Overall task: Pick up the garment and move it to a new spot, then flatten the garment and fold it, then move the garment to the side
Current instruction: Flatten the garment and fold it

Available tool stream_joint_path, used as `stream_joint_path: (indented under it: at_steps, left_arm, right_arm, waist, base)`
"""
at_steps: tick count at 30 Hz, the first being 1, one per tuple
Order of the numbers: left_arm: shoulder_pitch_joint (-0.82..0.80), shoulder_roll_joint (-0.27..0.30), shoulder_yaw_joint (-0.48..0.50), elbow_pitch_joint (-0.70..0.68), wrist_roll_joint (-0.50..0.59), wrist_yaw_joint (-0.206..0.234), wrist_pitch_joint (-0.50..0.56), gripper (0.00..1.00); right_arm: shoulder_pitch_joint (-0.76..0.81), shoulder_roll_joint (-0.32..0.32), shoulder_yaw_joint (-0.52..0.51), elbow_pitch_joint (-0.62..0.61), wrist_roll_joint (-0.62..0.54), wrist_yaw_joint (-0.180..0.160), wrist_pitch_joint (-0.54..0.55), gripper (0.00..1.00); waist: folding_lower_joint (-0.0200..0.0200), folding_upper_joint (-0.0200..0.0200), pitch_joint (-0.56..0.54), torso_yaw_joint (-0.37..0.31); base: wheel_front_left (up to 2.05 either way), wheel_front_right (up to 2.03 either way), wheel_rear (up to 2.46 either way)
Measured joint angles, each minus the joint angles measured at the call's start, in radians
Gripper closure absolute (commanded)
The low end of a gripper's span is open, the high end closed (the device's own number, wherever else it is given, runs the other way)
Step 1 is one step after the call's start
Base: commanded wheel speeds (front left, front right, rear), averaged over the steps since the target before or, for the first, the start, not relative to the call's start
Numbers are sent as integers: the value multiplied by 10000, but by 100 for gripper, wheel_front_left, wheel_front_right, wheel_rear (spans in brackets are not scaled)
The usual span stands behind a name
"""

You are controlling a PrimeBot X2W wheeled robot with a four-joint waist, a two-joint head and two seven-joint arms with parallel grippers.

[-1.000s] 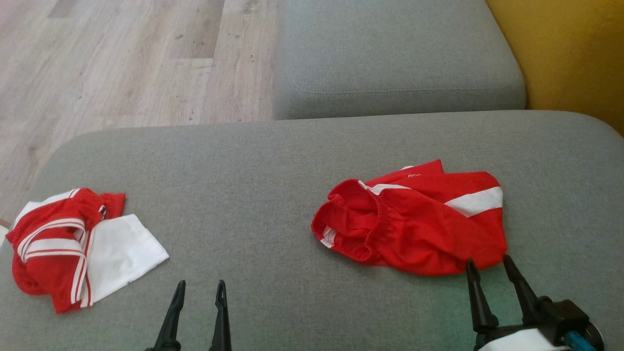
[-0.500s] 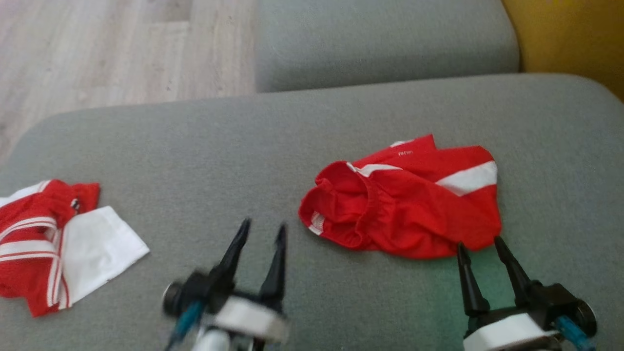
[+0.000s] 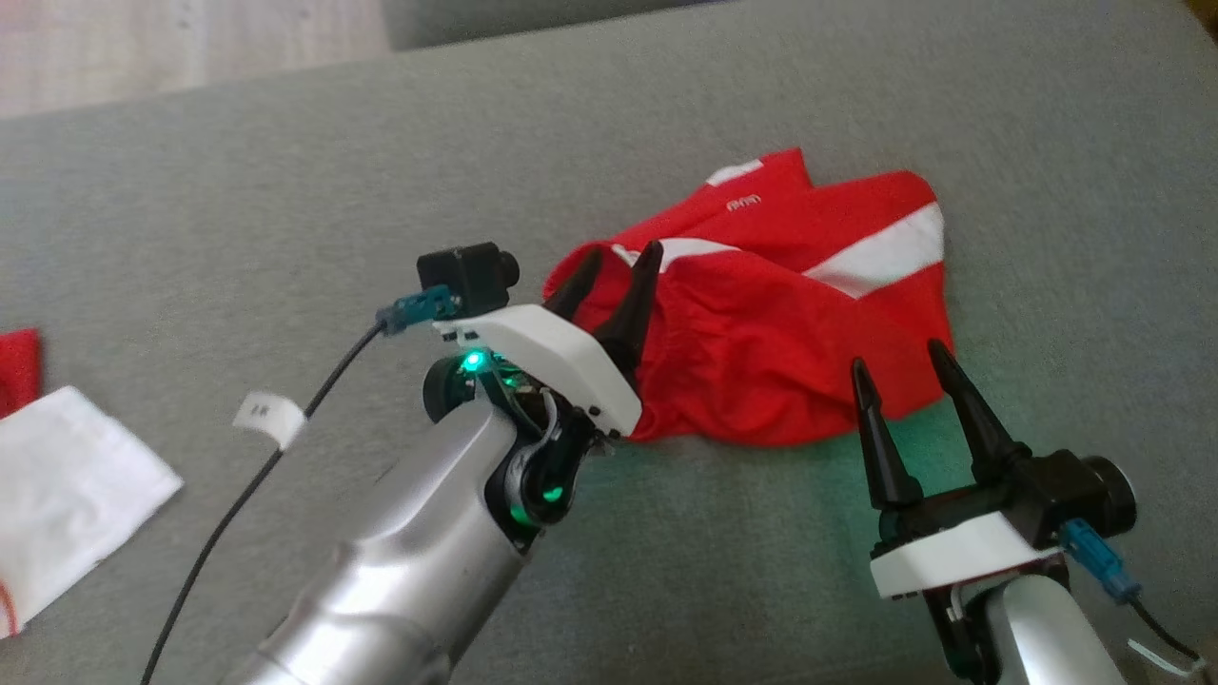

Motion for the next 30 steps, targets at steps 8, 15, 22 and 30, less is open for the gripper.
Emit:
stream_joint_path:
  at_steps: [8, 15, 22, 30]
  left_arm:
    - [-1250, -17, -794, 1756, -1764, 525, 257, 14]
    - [-1661, -23, -1129, 2784, -2132, 128, -199, 100]
    - [-2429, -25, -1831, 2704, -2192, -966, -318, 100]
    - [-4939, -90, -2148, 1012, -2917, -1628, 31, 100]
  right_arm:
    - [-135, -2, -13, -4, 4, 0, 0, 0]
    - [-151, -2, 94, 17, 10, 0, 0, 0]
    - [-149, -2, 380, 36, 217, 0, 0, 0]
    - [40, -10, 894, 86, 677, 0, 0, 0]
  waist:
    - [-2, 0, 716, -749]
    - [-4, 0, 665, -1077]
    - [-5, 0, 189, -1568]
    - [-6, 0, -536, -1979]
  base:
    - [0, 0, 0]
    - [0, 0, 0]
    - [0, 0, 0]
    - [0, 0, 0]
